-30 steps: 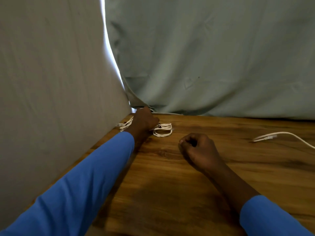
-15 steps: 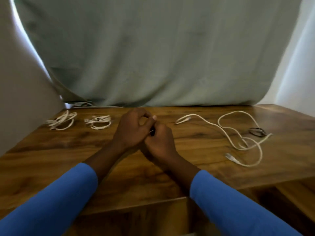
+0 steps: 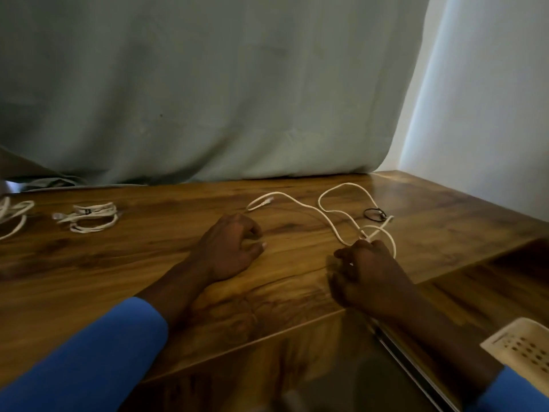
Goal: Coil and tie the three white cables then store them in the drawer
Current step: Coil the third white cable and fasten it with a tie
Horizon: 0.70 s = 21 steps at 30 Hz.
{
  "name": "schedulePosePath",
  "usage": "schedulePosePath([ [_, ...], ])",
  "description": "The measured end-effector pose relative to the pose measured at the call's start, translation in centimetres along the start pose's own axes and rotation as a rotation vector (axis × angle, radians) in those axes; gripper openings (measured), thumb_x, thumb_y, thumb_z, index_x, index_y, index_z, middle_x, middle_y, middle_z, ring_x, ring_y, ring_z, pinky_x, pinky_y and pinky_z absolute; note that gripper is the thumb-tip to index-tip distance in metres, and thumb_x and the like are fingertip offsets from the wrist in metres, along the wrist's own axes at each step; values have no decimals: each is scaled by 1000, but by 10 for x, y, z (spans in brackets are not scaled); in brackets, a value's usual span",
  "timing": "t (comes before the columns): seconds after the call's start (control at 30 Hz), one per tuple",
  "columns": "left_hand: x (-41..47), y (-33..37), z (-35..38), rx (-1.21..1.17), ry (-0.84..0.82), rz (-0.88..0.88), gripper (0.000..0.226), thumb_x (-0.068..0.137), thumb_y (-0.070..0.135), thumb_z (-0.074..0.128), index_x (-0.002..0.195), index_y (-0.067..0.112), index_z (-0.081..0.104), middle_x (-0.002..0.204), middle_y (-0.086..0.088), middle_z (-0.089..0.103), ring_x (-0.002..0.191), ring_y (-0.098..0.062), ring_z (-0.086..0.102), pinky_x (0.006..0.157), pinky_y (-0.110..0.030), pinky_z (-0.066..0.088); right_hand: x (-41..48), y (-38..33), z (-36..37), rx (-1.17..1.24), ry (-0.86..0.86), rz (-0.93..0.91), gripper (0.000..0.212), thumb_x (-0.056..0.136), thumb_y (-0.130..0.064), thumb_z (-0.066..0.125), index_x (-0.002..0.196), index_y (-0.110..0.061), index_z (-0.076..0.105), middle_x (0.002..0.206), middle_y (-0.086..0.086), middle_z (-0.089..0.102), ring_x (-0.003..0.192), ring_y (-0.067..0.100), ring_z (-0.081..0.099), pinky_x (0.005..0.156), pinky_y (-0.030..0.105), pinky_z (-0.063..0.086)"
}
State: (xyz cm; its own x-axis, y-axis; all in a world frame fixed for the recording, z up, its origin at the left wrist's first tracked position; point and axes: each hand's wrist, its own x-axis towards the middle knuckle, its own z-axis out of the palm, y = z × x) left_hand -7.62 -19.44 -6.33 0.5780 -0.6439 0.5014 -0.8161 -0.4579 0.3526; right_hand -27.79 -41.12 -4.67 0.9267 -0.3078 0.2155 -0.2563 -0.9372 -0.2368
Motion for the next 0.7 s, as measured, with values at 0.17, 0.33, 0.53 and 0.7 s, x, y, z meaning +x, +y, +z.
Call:
schedulePosePath([
  [0.17, 1, 2, 0, -68, 31, -71, 26, 89, 43, 74, 111, 31, 70, 117, 8, 68, 113, -12, 60, 97, -34, 50, 23, -3, 5, 12, 70, 130, 51, 84, -27, 70, 131, -8, 64, 128, 15, 60, 118, 33, 59, 95, 38, 52],
  [0.33, -4, 8, -6, -212, 56, -114, 24, 89, 33, 78, 112, 30, 72, 115, 11, 69, 108, -7, 63, 96, -32, 52, 39, -25, 12, 197, 31, -20, 13, 91, -13, 71, 102, -20, 75, 98, -2, 76, 91, 14, 72, 80, 32, 58],
  [0.53, -9, 19, -18, -865, -12, -196, 43, 81, 24, 75, 123, 30, 68, 121, 7, 72, 117, -19, 67, 92, -45, 58, 67, -86, 29, 1026, 218, -145, 10, 99, -8, 65, 98, -16, 71, 91, 6, 77, 90, 24, 74, 84, 44, 60],
  [0.7, -7, 14, -27, -1110, 138, -255, 31, 96, 17, 69, 127, 15, 68, 114, -12, 77, 105, -31, 74, 95, -44, 57, 91, -136, 15, 1620, 152, -46, 13, 98, 6, 60, 97, -6, 60, 87, 13, 74, 78, 24, 72, 72, 33, 61],
])
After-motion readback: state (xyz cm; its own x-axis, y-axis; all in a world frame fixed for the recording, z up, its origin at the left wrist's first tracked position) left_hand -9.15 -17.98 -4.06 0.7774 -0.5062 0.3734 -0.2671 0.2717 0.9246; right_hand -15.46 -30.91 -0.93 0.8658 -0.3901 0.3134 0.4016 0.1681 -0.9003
